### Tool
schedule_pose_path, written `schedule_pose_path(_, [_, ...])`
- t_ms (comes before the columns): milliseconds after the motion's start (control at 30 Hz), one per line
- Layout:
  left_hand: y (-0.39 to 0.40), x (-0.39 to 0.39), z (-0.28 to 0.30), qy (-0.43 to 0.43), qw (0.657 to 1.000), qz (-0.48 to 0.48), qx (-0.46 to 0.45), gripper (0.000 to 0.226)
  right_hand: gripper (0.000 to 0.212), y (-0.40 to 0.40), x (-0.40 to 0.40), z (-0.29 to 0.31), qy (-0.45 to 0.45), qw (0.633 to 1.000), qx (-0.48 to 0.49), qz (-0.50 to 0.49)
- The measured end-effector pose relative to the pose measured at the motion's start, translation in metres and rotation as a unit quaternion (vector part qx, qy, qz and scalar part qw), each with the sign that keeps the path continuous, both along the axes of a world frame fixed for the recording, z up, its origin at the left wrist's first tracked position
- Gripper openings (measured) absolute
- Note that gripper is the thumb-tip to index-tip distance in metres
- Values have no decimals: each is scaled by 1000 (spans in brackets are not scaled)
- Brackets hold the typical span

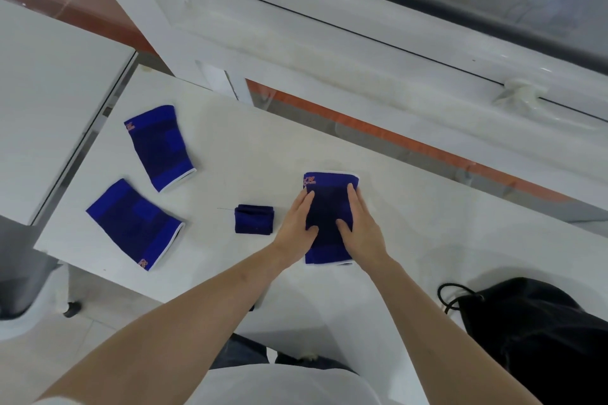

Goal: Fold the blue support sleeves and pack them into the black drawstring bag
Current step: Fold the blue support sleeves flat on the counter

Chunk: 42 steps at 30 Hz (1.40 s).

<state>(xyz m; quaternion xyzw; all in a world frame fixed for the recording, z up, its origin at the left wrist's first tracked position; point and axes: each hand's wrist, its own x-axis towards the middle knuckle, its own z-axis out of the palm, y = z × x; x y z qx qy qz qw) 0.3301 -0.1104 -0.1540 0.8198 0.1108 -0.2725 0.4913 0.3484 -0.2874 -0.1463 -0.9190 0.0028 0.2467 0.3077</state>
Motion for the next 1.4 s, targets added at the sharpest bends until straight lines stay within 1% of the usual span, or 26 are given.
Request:
schedule_pose_path(67, [-2, 1, -3, 12, 999, -37, 30, 86, 78, 1, 1, -4, 8, 1000, -21, 5])
schedule_pose_path(167, [-1, -1, -11, 22, 996, -70, 50, 92, 80, 3, 0, -10, 11, 999, -32, 13])
schedule_pose_path(333, [0, -1, -12, 16, 995, -61, 75, 91, 82, 3, -1, -18, 8, 999, -35, 10])
schedule_pose_path(467, [0, -4, -16, -14, 993, -72, 96, 88, 79, 3, -3, -21, 0, 998, -63, 20])
schedule_pose_path(533, [0, -5, -13, -16, 994, -55, 93, 85, 77, 4, -3, -22, 1, 996, -82, 21])
schedule_pose_path(667, [-2, -3, -8, -5, 997, 17, 80, 73, 77, 7, -2, -20, 9, 994, -106, 24])
schedule_pose_path(767, [-8, 6, -5, 9, 993, 106, 52, 48, 78, 6, -1, -20, 15, 993, -110, 25])
schedule_pose_path(833, [-11, 14, -1, 36, 987, 152, 24, 41, 78, 4, -1, -20, 15, 993, -116, 28])
schedule_pose_path(900, [-12, 20, 0, 57, 983, 176, 10, 31, 78, 2, -1, -20, 10, 993, -117, 31])
schedule_pose_path(1033, [-12, 26, -1, 103, 976, 188, -33, 31, 78, -5, -3, -20, 13, 992, -122, 40])
schedule_pose_path(1100, [-12, 27, 1, 96, 978, 182, -24, 33, 78, -8, -5, -20, 15, 992, -122, 40])
schedule_pose_path(1167, [-14, 27, 4, 84, 980, 179, -5, 29, 78, -9, -7, -18, 20, 992, -116, 37])
schedule_pose_path(1300, [-19, 25, 10, 103, 981, 160, -25, 24, 77, -10, -10, -15, 22, 993, -107, 45])
schedule_pose_path(1367, [-20, 25, 12, 98, 983, 155, -33, 23, 73, -13, -13, -11, 23, 996, -85, 24])
schedule_pose_path(1400, [-20, 25, 14, 95, 982, 155, -46, 23, 71, -14, -14, -9, 15, 999, -50, -7])
